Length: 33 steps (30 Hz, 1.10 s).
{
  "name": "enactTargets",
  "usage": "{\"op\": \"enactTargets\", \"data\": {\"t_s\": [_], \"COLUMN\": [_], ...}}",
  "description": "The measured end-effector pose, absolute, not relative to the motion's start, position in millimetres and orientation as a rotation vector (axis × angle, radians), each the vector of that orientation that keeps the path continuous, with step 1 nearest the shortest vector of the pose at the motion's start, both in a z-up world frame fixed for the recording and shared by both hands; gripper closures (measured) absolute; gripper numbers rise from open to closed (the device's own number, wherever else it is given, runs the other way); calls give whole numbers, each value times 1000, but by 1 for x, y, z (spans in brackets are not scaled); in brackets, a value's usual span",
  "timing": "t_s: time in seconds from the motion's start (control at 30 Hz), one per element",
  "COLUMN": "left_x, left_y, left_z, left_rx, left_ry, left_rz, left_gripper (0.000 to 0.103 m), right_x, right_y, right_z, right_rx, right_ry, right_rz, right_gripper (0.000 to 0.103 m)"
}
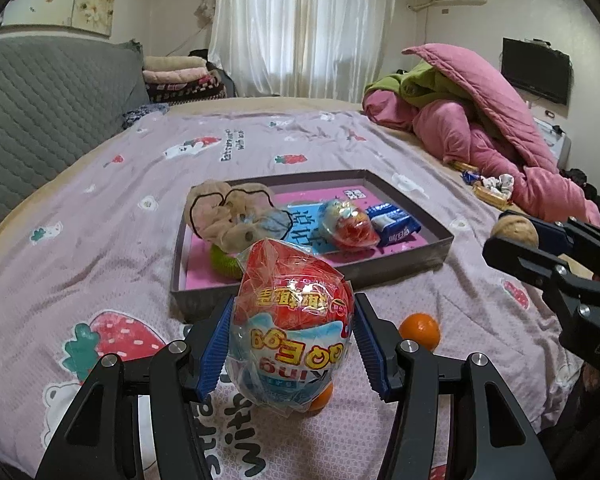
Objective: Organize objects
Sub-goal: 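Lift the King Egg bag and walnut and carry both over the tray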
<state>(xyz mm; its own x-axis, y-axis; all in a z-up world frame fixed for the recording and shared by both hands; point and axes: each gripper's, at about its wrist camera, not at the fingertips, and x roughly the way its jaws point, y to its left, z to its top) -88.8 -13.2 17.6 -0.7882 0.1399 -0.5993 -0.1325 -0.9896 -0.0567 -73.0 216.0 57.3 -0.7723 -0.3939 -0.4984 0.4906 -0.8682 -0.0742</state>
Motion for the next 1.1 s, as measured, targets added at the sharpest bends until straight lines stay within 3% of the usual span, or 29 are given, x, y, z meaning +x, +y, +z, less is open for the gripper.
{"op": "enactTargets", "data": {"t_s": [0.5,1.1], "left_x": [-113,-145], "left_y": [-10,-11], "left_z": [57,64], "left_rx": [-865,-871], "left_ry": [-1,-30], "left_rz": [2889,2899], "left_gripper": [44,44], "right_x": [-103,-133], "right_y": [217,212], "right_z": [91,92], "right_rx": [556,550], "right_ry": [234,230], "right_rz": [-2625,-2606], "right_gripper": [69,69]}}
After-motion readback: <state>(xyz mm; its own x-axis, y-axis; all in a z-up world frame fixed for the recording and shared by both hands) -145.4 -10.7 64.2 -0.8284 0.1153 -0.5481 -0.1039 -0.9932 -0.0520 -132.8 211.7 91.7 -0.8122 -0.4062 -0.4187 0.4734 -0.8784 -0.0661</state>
